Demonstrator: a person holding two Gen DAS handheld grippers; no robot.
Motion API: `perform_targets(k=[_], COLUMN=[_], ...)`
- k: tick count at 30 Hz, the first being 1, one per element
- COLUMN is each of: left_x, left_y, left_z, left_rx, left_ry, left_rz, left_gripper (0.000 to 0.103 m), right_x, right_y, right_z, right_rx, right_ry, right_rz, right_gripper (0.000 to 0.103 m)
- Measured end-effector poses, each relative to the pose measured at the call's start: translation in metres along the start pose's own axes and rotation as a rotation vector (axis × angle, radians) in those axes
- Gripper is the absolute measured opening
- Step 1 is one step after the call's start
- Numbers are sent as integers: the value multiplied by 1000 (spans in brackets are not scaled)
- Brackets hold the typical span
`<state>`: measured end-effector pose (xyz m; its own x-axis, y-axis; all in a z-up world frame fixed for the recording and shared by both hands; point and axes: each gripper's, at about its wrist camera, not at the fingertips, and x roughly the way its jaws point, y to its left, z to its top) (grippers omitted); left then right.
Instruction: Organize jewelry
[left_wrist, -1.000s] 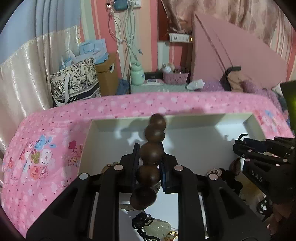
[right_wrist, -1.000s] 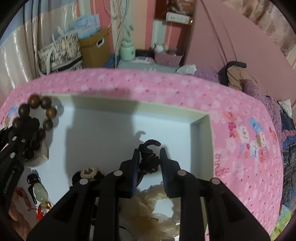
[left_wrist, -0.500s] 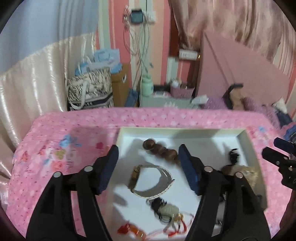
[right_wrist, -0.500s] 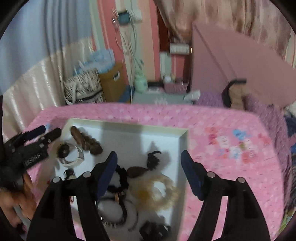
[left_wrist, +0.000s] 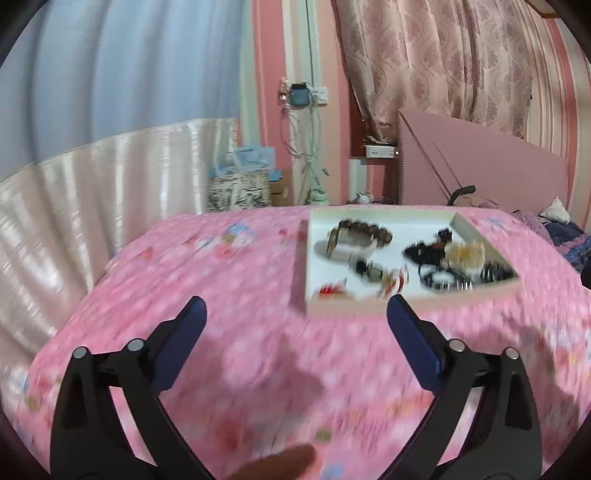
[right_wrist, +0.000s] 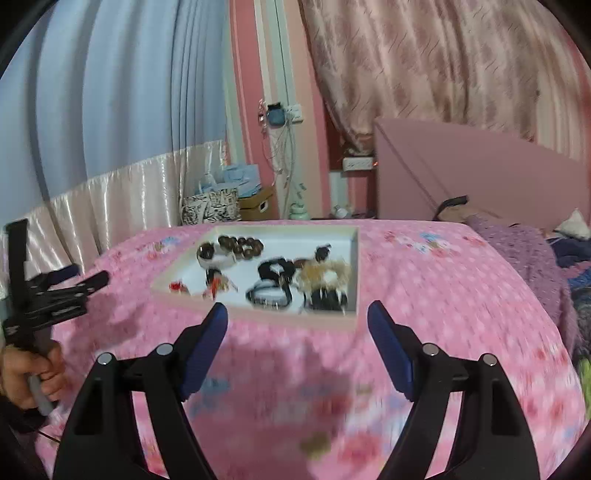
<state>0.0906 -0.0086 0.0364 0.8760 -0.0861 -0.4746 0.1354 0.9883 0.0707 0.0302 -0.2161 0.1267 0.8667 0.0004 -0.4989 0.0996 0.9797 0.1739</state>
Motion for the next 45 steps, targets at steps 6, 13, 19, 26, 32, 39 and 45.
perform_targets(k=[6,13,19,26,32,39,45], left_x=[-36,-39,-51,-46,-47,-47,-45], left_y=[10,-5,-16,-6,-4,-8,-9], left_z=[-29,-47,-51,-49,-50,-50,-50], left_rx=[-49,-11,37,-17,-8,-5,-1], left_ry=[-31,-92,-146,-123,-129,-127,-123], left_rz=[2,-14,26,40,44,43,46], left_gripper=[100,100,100,100,100,100,100], right_x=[-19,-19,-30,-30,-29,-28,-28], right_y=[13,17,11,10,10,17,15], right_z=[-40,-60,-63,-61,-59,-59,-59], right_rx=[-35,-34,7,6,5,-25,-14], right_ry=[-43,-23,-75,-77,-76,-78,-80], right_rz=[-67,-99,-144,-141,-141,-152,-148], right_gripper=[78,78,87,90,91,91,91])
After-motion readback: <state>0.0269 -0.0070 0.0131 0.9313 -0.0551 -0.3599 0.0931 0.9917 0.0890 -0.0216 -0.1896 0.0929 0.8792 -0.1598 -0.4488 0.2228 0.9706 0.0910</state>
